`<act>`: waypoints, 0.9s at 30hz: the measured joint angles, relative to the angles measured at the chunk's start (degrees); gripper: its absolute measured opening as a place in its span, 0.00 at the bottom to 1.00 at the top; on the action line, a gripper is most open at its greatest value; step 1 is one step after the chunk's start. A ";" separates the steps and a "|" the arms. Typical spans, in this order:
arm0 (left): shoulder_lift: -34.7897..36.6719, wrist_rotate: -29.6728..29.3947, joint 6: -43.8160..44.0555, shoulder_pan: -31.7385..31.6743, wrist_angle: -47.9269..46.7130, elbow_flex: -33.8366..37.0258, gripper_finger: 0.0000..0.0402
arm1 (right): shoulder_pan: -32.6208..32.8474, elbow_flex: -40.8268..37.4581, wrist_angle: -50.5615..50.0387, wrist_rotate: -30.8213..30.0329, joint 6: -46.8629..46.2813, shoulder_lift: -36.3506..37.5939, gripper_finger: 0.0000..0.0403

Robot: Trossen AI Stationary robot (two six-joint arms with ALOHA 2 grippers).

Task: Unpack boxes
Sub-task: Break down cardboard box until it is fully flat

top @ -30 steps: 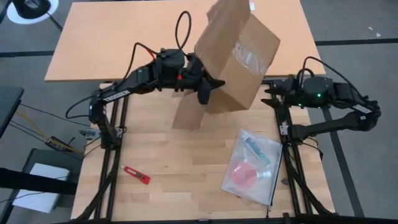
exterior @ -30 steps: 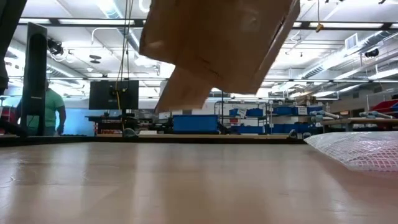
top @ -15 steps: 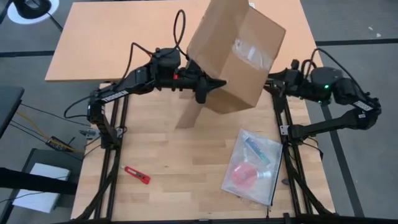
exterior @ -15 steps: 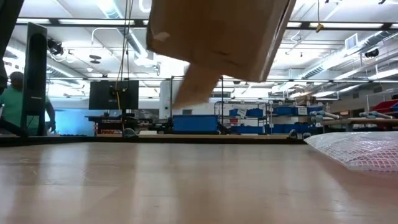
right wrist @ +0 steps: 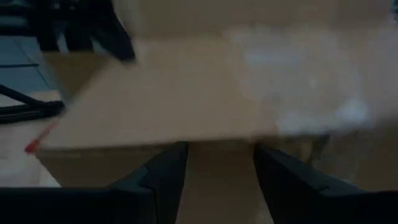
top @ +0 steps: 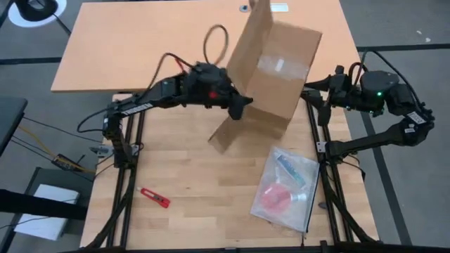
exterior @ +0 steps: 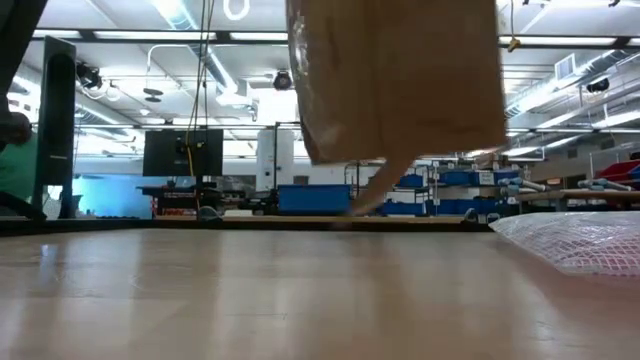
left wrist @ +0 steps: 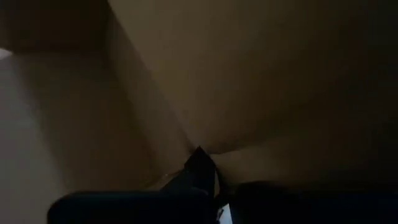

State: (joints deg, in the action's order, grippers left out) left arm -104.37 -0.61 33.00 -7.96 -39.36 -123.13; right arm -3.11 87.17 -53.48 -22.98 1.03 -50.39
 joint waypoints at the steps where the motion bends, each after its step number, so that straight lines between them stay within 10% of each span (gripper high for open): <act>1: -0.19 0.02 0.80 0.09 -1.02 0.06 0.07 | 0.02 0.02 1.34 1.31 -0.35 -0.27 0.48; 15: -5.05 -2.15 5.70 2.85 -2.17 0.82 0.06 | -1.32 0.84 -2.88 3.84 3.61 -7.22 0.48; 27: -1.26 0.12 3.91 1.64 7.70 -1.60 0.06 | -0.16 -0.58 -24.23 7.79 -10.60 -0.92 0.47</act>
State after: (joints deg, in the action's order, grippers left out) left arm -105.64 -0.49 36.91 -6.32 -31.66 -124.73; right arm -3.27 86.59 -77.71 -15.19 -9.57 -51.30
